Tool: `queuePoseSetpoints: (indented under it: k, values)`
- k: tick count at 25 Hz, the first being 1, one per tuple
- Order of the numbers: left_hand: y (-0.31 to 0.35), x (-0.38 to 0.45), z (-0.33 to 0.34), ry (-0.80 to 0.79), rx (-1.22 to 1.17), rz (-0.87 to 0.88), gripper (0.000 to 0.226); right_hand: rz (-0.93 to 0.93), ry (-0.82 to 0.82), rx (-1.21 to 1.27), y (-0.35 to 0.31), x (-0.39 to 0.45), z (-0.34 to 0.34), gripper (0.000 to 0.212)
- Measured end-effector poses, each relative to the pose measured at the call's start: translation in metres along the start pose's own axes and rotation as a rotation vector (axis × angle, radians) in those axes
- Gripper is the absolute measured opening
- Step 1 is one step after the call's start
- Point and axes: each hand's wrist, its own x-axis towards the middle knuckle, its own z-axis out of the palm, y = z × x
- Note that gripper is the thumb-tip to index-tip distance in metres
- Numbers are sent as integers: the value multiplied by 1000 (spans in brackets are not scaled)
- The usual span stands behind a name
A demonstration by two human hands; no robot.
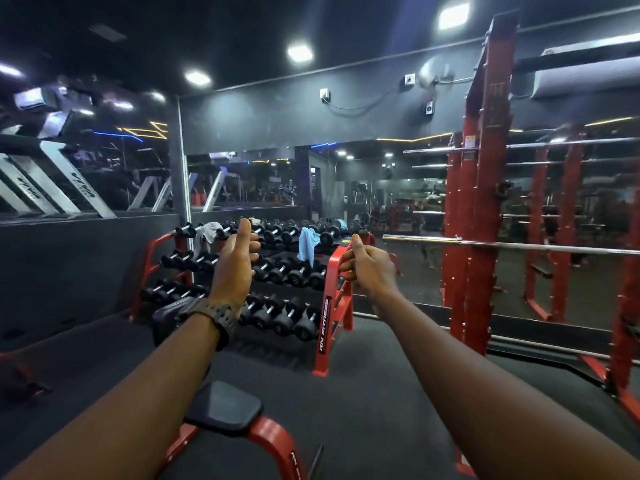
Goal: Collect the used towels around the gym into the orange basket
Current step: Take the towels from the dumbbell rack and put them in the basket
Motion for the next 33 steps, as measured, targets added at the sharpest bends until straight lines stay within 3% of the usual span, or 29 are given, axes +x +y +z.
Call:
queuePoseSetpoints:
  k: [8,19,33]
  values:
    - [-104,159,104,10,-59,12,63,12,-26,-30,108,191,27,52]
    - [-254,418,237,-23,-36,-43,74,62,-37,-76,228,466,93,51]
    - [-428,689,469,23,1,-103,63,107,-198,-2,417,835,146,49]
